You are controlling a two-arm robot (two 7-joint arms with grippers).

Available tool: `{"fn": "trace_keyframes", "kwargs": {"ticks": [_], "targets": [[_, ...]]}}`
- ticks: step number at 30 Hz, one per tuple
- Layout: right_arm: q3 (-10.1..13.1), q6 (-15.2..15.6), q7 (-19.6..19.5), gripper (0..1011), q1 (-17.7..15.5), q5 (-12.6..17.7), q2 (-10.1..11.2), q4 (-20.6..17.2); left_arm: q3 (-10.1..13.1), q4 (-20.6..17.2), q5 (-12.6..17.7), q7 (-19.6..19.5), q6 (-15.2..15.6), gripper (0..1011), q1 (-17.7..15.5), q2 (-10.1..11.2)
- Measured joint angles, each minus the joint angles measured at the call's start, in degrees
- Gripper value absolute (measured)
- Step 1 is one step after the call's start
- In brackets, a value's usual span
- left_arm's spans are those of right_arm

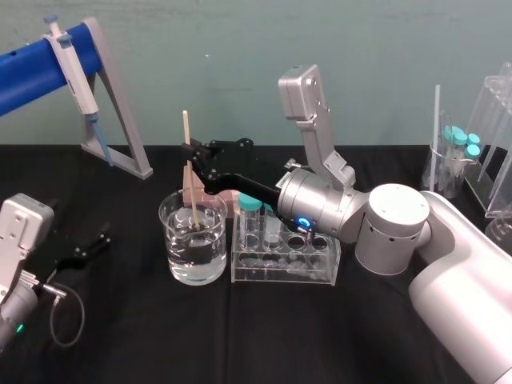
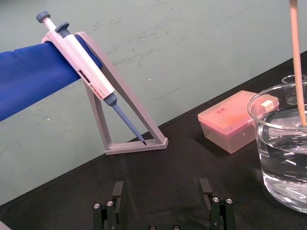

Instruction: Hold the thermometer with one hand and immerse one end into the beaker, then reinsert it into the test tube rack.

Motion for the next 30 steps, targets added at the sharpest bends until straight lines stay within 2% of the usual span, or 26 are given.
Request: {"fn": "trace_keyframes", "kwargs": {"ticks": [30], "targets": [[0.0,0.4,-0.2,44,-0.4,-1.1,-1.3,2.9,0.0,0.0,0.0,0.0,0.0,1004,0.0,0.0]]}}
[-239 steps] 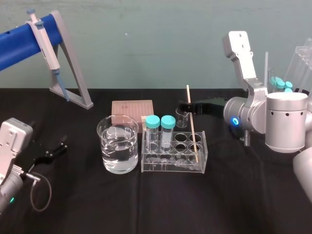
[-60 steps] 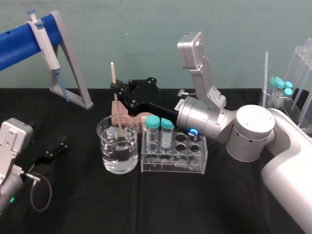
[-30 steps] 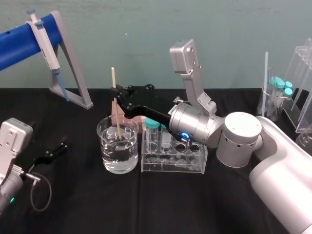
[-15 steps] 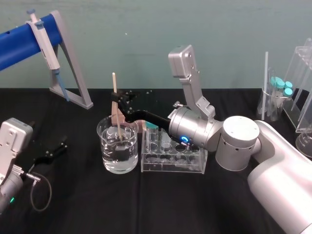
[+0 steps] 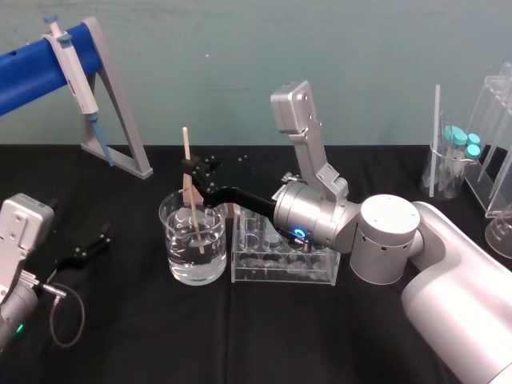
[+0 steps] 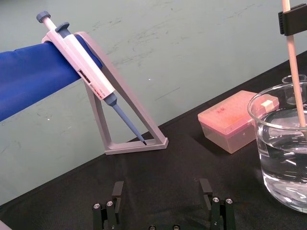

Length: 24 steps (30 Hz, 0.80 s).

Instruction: Hold the thermometer with one hand and immerse one end into the beaker, then reinsert it into the test tube rack.

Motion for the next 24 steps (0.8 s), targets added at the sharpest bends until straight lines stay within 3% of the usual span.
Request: {"fn": "trace_keyframes", "kwargs": {"ticks": [24], "targets": [[0.0,0.0,0.0,44,0.0,0.0,0.1,0.0,0.0,0.0,0.0,0.0,0.0,1004,0.0,0.0]]}}
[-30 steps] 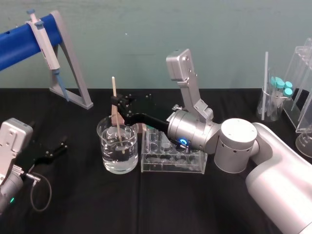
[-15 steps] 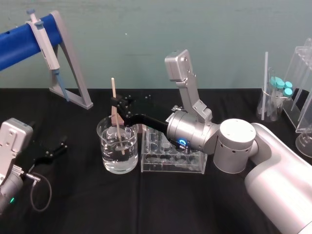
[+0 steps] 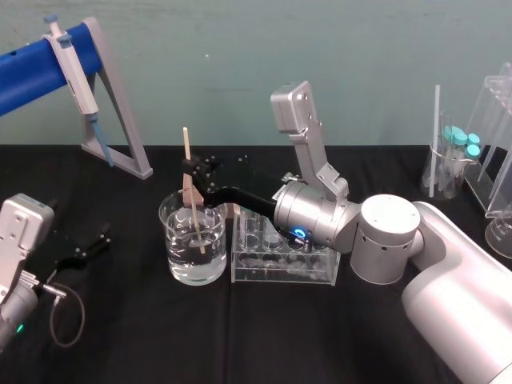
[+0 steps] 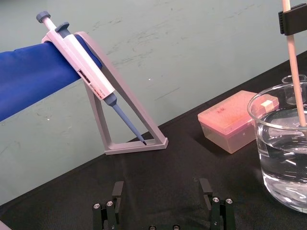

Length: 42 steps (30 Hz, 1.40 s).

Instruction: Hold the thermometer with one hand and immerse one end into the beaker, then reinsert it into the test tube rack.

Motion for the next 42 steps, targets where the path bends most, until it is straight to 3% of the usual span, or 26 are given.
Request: {"fn": "trace_keyframes", "kwargs": {"ticks": [42], "targets": [[0.0,0.0,0.0,44,0.0,0.0,0.0,0.0,0.0,0.0,0.0,0.0,0.0,1004,0.0,0.0]]}}
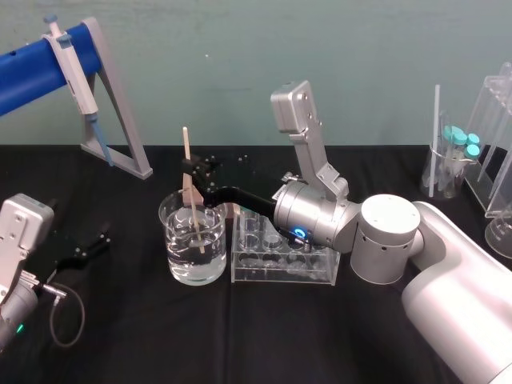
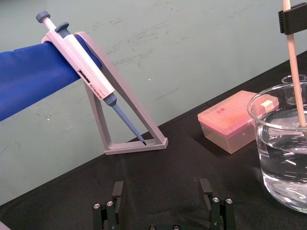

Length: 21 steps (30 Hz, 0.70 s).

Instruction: Hold the thermometer with one hand and immerse one end into the beaker, then reinsert it into the test tube rack.

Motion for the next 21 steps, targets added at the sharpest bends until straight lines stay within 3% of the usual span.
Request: {"fn": "trace_keyframes", "kwargs": {"ticks": [21], "targets": [[0.0,0.0,0.0,44,0.0,0.0,0.0,0.0,0.0,0.0,0.0,0.0,0.0,1003,0.0,0.0]]}}
